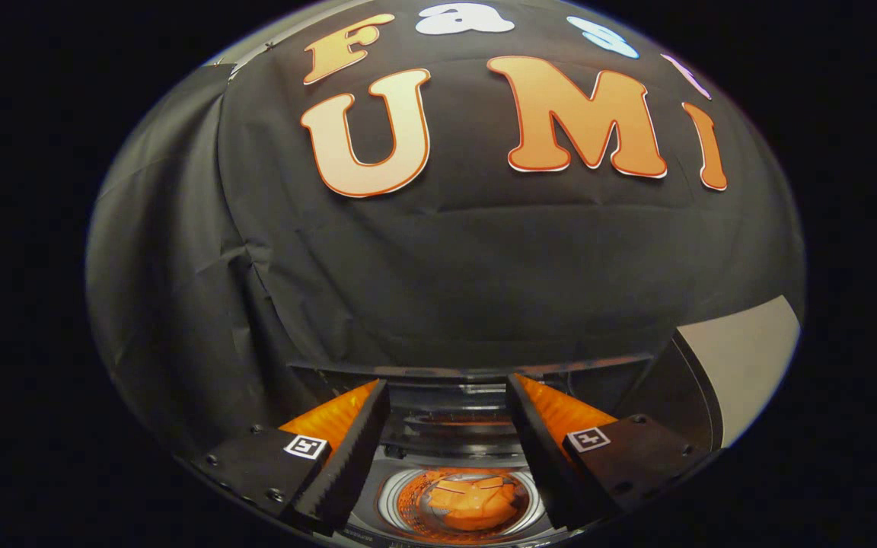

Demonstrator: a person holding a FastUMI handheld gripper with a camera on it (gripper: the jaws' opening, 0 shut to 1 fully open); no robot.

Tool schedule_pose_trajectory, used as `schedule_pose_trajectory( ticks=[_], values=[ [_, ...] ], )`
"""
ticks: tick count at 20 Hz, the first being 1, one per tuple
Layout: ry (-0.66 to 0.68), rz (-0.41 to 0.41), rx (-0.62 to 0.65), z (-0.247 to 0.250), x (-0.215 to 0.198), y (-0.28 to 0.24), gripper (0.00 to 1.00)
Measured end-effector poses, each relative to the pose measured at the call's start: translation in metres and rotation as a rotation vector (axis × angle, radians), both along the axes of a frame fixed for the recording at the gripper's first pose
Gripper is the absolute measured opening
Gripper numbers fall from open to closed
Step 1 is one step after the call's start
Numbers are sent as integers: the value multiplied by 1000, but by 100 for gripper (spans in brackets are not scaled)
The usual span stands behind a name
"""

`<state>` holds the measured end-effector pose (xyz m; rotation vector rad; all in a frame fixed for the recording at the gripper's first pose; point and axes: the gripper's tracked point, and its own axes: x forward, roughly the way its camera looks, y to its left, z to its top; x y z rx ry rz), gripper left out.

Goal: Put the clothes into the washing machine and then close the washing machine lid.

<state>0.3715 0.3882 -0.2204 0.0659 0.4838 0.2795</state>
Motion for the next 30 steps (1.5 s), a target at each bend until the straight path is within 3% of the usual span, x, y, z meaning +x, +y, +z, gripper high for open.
schedule_pose_trajectory(
  ticks=[9,15,30],
  values=[
    [10,-28,-47,-15,53,7,99],
    [13,-46,-40,-21,59,7,99],
    [-70,-105,-75,-17,-7,-1,100]
  ],
)
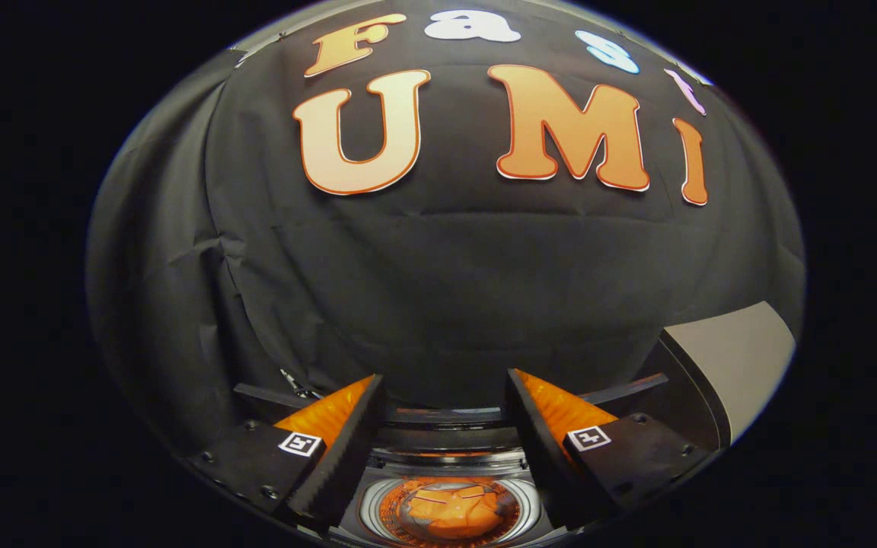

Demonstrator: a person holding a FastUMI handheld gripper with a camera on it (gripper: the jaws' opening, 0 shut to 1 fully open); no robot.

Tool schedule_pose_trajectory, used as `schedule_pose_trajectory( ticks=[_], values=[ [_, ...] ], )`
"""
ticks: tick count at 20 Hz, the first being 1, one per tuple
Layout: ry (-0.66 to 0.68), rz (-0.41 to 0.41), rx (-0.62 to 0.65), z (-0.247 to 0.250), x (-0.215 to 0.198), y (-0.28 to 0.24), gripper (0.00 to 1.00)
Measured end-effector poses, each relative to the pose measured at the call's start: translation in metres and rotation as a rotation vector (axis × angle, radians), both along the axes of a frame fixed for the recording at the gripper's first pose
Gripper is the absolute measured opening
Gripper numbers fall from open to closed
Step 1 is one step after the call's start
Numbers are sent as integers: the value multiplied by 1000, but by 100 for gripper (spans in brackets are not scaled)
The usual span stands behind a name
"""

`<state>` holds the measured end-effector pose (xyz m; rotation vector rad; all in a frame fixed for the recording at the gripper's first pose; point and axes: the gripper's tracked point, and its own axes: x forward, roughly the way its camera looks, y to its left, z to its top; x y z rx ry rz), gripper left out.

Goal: Put the clothes into the washing machine and then close the washing machine lid.

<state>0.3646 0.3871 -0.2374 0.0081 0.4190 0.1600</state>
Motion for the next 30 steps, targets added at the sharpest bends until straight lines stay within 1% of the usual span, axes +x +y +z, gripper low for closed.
schedule_pose_trajectory(
  ticks=[11,19,24,26,29,30],
  values=[
    [-21,0,-9,-8,-47,-3,100],
    [-37,7,-4,-16,-70,-2,99],
    [-38,21,1,-25,-73,0,99],
    [-21,16,4,-37,-82,-1,99],
    [94,10,0,-87,-116,-6,98],
    [108,12,-5,-98,-116,-7,98]
  ],
)
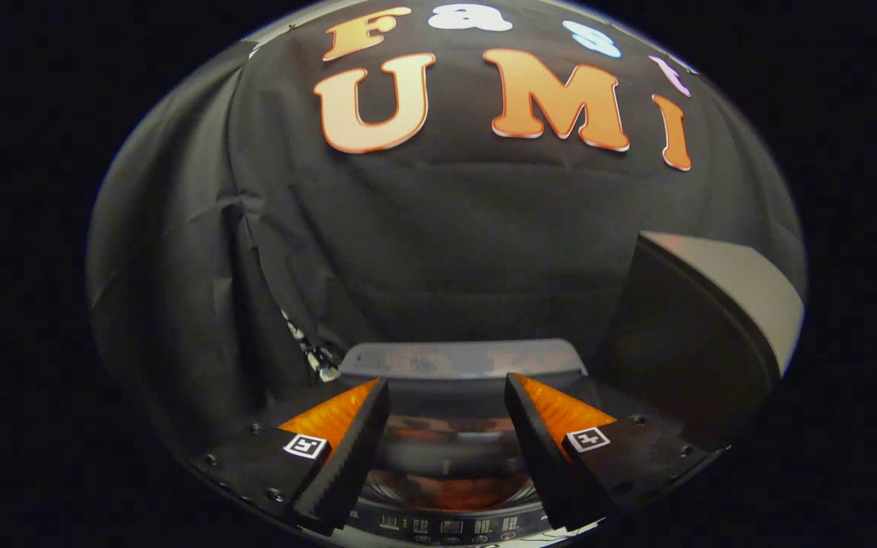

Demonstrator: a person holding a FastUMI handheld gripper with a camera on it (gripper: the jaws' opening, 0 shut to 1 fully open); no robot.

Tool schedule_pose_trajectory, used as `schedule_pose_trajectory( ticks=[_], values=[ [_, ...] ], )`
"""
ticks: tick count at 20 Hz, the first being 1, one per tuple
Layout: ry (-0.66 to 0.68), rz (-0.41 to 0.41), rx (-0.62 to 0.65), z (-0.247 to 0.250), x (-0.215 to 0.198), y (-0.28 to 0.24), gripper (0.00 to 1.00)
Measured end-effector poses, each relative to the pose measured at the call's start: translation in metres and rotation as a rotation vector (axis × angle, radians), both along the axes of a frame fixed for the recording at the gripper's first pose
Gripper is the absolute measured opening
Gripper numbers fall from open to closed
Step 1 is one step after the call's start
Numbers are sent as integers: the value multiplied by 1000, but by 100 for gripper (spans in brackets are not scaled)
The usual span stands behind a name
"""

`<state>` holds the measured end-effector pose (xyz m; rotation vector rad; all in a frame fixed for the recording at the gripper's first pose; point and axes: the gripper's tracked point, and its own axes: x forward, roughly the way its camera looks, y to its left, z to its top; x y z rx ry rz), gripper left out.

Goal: Put the clothes into the washing machine and then close the washing machine lid.

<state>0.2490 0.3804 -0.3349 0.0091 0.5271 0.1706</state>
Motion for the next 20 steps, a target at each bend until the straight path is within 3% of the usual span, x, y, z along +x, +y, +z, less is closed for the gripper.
schedule_pose_trajectory(
  ticks=[4,9,20],
  values=[
    [62,22,-31,-31,-10,5,98],
    [49,14,-8,-15,-12,1,98],
    [-163,2,27,148,-20,-54,98]
  ],
)
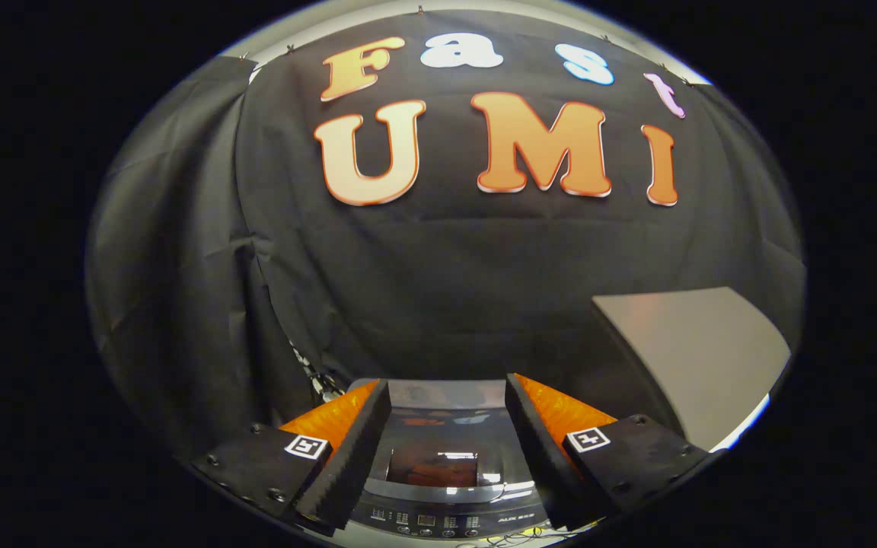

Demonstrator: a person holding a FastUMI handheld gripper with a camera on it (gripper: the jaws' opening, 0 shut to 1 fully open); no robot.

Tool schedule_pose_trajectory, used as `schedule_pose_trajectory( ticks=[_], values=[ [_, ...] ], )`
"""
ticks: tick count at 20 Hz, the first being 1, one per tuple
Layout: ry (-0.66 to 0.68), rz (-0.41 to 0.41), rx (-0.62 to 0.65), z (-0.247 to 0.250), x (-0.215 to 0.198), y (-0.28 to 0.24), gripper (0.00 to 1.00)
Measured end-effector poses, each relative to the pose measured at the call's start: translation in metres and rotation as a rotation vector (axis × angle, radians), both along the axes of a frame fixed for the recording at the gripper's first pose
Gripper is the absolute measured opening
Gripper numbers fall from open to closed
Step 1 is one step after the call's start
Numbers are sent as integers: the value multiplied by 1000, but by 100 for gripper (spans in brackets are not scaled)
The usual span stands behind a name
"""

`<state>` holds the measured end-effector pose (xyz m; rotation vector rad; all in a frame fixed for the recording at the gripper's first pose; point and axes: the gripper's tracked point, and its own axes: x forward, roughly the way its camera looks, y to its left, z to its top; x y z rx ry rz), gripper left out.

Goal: Put the clothes into the washing machine and then close the washing machine lid.

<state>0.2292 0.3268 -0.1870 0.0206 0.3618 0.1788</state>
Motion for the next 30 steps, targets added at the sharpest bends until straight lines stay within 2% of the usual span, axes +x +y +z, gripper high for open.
schedule_pose_trajectory(
  ticks=[6,10,15,24,30],
  values=[
    [-120,-19,-11,85,-29,-38,98],
    [-178,-48,16,125,-58,-71,98],
    [-253,-104,-30,167,-101,-123,98],
    [-305,-167,-3,209,-161,-181,98],
    [-332,-184,5,222,-181,-201,98]
  ],
)
